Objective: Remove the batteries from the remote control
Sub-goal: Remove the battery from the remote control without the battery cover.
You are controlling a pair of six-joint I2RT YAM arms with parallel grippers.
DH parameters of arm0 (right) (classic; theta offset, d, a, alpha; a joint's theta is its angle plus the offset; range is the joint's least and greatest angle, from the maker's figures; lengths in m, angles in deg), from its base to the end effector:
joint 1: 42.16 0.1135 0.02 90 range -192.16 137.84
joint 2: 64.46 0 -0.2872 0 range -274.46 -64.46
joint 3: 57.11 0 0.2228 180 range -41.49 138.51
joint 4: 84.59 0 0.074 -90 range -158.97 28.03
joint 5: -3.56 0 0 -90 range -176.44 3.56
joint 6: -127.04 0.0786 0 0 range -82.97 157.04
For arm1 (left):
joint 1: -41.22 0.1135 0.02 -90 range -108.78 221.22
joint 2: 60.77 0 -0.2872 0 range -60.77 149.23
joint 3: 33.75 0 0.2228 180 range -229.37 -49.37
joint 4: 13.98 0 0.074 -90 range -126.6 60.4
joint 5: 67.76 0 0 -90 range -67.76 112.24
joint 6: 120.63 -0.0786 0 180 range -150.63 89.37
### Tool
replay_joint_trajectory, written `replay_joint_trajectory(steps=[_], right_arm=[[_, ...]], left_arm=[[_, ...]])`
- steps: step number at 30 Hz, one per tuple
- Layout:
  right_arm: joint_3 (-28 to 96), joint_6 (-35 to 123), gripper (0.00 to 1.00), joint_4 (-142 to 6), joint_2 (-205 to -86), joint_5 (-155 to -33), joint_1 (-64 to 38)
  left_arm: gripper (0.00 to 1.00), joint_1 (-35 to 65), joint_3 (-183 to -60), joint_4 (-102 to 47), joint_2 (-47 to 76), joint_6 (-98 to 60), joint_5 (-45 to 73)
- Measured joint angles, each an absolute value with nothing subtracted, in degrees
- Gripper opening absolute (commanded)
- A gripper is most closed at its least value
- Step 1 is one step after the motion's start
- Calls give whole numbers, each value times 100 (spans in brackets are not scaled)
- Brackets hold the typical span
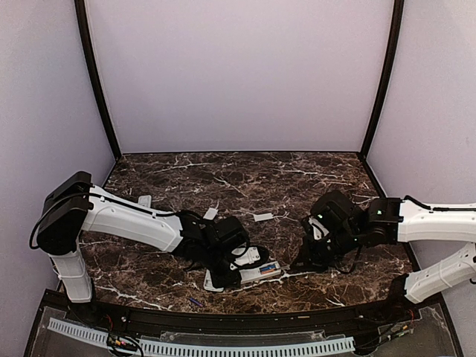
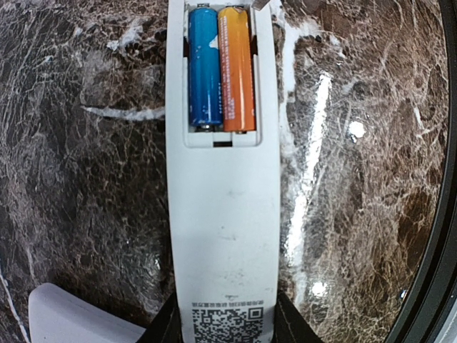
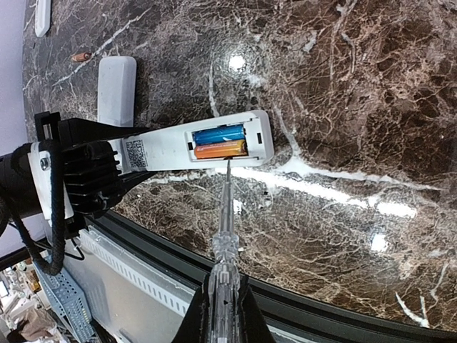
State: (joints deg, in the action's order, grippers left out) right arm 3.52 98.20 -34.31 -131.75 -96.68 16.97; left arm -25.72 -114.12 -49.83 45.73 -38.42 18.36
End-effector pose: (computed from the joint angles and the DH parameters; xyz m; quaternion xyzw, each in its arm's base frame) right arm 0.0973 0.1900 0.2257 -0.0085 0.9551 0.2884 0.0669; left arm 0.1413 -0.3455 0.1562 0.5950 0.7657 -0.1480 0.1942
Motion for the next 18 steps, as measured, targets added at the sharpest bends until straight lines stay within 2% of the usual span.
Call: replay_joint_trajectory(steps=[18], right_arm=[[350, 9731, 0, -3410, -13247, -9570, 1595]], left_arm=[[17, -2569, -11420, -4988, 4582, -3842, 1832]])
